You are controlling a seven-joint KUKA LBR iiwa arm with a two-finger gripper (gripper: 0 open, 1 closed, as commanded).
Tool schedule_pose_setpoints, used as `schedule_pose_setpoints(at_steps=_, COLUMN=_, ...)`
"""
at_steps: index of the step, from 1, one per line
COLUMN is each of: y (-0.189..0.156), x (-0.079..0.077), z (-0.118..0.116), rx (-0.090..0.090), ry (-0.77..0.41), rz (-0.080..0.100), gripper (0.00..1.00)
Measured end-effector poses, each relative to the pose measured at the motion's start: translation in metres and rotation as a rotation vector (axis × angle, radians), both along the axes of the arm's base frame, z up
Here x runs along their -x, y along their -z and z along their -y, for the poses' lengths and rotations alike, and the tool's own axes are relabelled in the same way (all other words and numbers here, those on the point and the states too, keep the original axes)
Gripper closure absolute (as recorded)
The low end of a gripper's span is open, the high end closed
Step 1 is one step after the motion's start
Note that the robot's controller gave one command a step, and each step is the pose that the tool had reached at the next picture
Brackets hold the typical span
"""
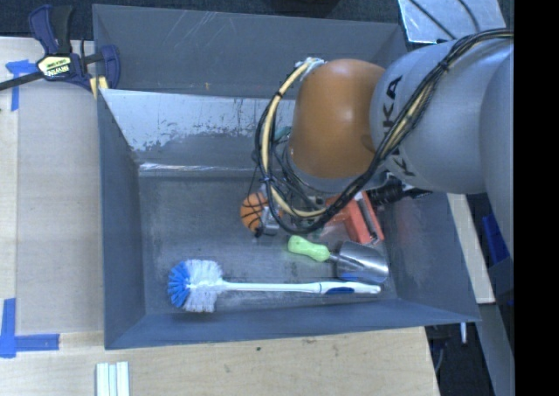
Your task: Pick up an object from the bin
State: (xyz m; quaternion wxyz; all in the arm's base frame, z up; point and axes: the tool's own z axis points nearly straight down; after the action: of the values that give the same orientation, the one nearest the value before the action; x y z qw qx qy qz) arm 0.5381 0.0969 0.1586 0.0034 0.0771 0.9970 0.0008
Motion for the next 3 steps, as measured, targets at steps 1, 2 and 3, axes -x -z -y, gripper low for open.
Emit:
schedule_pose_setpoints(at_steps=1, y=0.090, x=-0.005, z=0.010, rx=0.001, ry=-0.015, rz=-0.004, gripper=1.00)
schedule_pose_setpoints(at_steps=2, y=-0.010, x=-0.008, z=0.010, rx=0.001, ry=-0.018, rz=-0.004, gripper=1.00)
schedule_pose_setpoints(at_steps=3, y=0.053, x=-0.032, z=0.014, rx=0.001, ry=-0.066, rz=0.004, gripper=1.00)
